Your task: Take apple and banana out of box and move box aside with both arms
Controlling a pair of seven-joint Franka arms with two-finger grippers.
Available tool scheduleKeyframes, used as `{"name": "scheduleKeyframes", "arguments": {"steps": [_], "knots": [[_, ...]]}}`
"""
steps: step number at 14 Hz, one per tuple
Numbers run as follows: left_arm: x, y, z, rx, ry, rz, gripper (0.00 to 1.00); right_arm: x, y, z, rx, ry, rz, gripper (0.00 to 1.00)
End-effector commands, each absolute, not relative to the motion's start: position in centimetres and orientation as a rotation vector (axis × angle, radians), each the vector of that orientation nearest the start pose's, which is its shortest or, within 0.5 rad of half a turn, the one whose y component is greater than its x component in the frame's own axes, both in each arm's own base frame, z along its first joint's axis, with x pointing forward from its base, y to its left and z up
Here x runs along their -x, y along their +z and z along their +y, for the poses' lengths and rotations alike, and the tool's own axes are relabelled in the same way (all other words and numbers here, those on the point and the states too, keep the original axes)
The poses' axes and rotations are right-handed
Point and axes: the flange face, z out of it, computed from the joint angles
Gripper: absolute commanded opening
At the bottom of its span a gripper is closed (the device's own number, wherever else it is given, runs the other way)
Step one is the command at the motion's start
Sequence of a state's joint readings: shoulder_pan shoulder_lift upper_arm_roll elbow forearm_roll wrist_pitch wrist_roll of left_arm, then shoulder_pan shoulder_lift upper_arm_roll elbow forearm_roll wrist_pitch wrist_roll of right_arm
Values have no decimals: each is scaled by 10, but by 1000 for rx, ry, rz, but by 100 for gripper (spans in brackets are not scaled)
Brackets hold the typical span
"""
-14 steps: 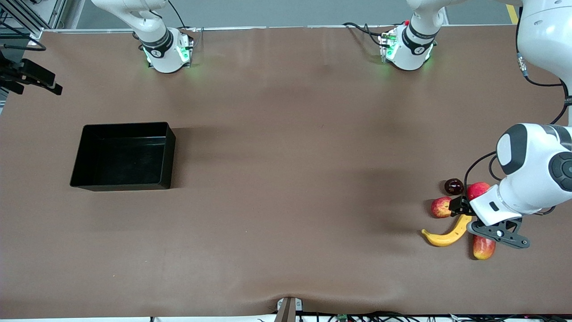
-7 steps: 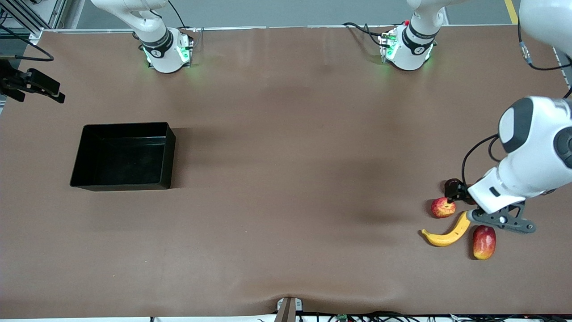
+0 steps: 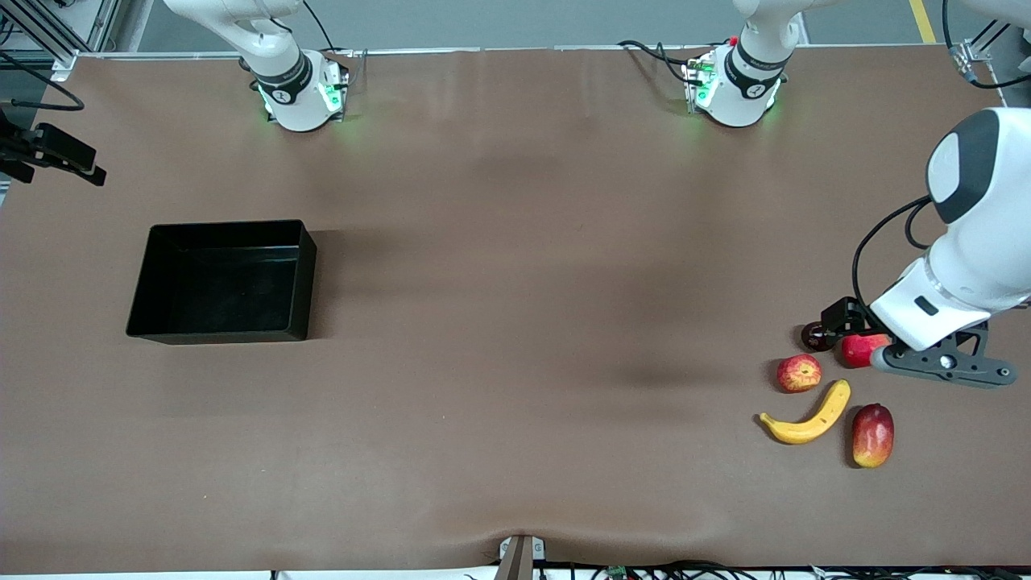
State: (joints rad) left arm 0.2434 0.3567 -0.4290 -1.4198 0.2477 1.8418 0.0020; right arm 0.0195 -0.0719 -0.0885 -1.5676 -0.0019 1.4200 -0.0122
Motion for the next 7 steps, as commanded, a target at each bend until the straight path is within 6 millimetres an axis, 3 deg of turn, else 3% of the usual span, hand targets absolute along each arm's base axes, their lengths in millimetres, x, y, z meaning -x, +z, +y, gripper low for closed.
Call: {"name": "scheduleKeyframes", "arguments": {"steps": [1,4,7], "knots": [[-660,544,-42,3024,-195,263,100,-512,656,-35,3124,98,65,100],[-660,548,-11,3062,-201,183,100,-512,660,-32,3117,76,61,100],[-654,560,-21,3085,-215,172,100,-512,660,-32,3116,92,63,100]]}}
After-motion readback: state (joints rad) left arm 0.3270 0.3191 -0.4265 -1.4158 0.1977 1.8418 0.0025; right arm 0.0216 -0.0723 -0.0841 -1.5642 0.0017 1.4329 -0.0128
